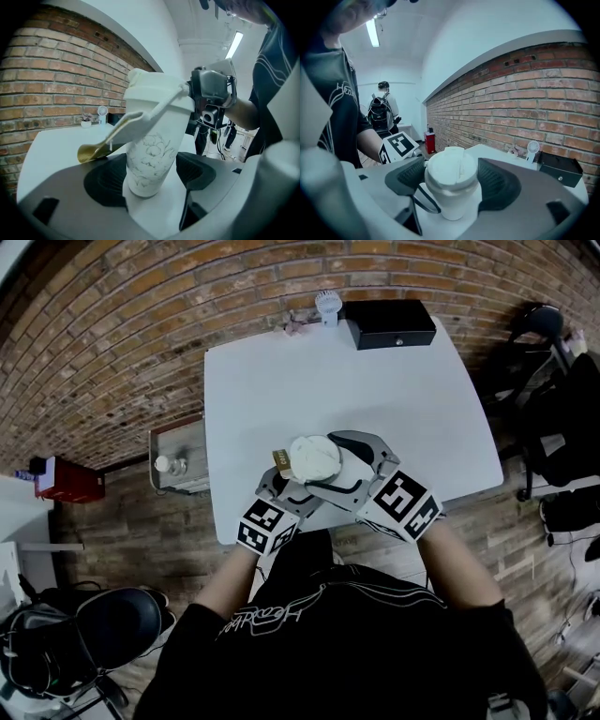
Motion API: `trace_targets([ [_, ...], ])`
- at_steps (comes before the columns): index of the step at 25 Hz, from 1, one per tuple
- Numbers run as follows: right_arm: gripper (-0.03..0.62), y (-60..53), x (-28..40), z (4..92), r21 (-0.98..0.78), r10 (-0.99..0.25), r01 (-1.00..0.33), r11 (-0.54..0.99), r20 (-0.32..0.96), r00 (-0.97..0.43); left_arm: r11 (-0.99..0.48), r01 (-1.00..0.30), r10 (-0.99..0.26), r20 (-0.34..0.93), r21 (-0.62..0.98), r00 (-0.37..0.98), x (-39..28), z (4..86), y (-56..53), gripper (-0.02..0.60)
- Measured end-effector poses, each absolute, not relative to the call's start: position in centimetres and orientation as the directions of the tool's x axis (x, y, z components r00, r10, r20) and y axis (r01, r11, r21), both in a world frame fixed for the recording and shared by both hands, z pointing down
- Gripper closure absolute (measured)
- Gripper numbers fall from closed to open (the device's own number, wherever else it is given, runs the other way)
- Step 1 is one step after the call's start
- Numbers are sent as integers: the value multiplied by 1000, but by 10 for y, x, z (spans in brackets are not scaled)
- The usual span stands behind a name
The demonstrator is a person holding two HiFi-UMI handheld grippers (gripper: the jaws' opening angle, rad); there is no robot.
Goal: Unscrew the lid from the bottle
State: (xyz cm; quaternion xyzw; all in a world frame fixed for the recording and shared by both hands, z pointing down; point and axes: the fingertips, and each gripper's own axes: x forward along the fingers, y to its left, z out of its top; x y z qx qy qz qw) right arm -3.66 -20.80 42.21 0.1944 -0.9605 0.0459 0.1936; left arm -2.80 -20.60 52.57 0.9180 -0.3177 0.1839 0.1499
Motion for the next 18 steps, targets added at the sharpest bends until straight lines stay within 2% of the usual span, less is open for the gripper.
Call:
trace_targets([
  [8,261,-208,-39,427,10,-407,-439,899,391,-826,-751,-640,-528,432,164,731,-28,527,-206,234],
  [18,253,-209,-38,426,2,-360,-391,920,399,-844,-756,-633,-520,435,167,735,-28,526,-205,233],
])
